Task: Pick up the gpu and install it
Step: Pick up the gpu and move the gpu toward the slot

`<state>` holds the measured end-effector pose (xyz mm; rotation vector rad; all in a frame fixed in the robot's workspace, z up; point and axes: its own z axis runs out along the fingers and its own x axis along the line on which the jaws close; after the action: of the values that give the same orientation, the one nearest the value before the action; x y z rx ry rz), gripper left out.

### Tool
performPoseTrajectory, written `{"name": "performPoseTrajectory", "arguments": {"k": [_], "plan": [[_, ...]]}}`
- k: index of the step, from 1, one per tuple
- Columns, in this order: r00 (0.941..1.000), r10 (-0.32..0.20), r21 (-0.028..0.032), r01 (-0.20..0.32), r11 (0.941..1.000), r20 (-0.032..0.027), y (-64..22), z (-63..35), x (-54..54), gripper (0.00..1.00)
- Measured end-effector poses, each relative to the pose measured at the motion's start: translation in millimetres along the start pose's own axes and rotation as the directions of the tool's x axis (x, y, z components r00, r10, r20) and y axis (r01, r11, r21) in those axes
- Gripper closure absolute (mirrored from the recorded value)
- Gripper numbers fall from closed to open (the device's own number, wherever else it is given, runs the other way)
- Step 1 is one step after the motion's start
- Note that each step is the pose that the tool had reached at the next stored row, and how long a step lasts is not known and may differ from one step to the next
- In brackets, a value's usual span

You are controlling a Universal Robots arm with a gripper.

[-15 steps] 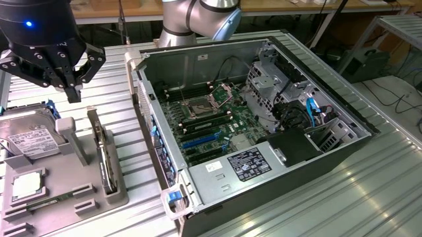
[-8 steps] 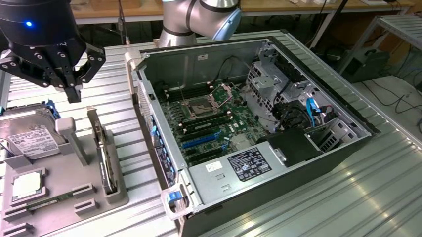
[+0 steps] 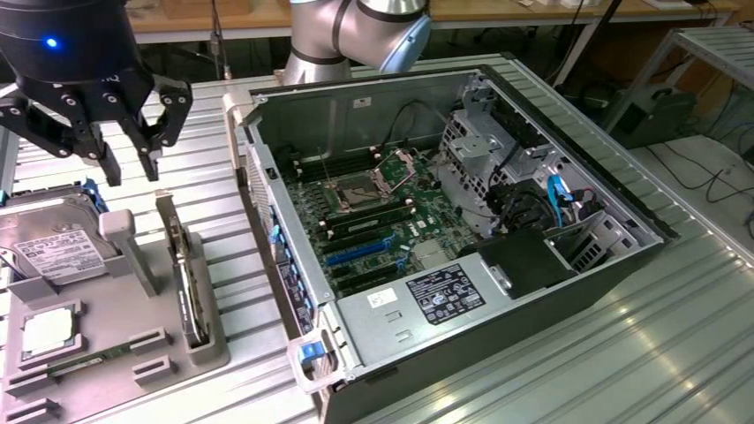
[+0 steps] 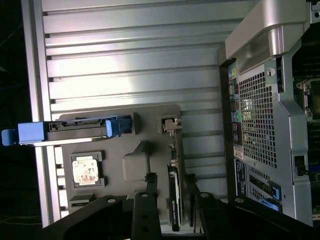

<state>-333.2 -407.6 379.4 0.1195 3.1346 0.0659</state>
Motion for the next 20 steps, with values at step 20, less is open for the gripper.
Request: {"name": "performPoseTrajectory", "arguments": {"k": [20], "plan": [[0.9998,-0.020,0.0022,0.020,0.9998,-0.0006,-28.0,0.5,-2.1,0.28]]}}
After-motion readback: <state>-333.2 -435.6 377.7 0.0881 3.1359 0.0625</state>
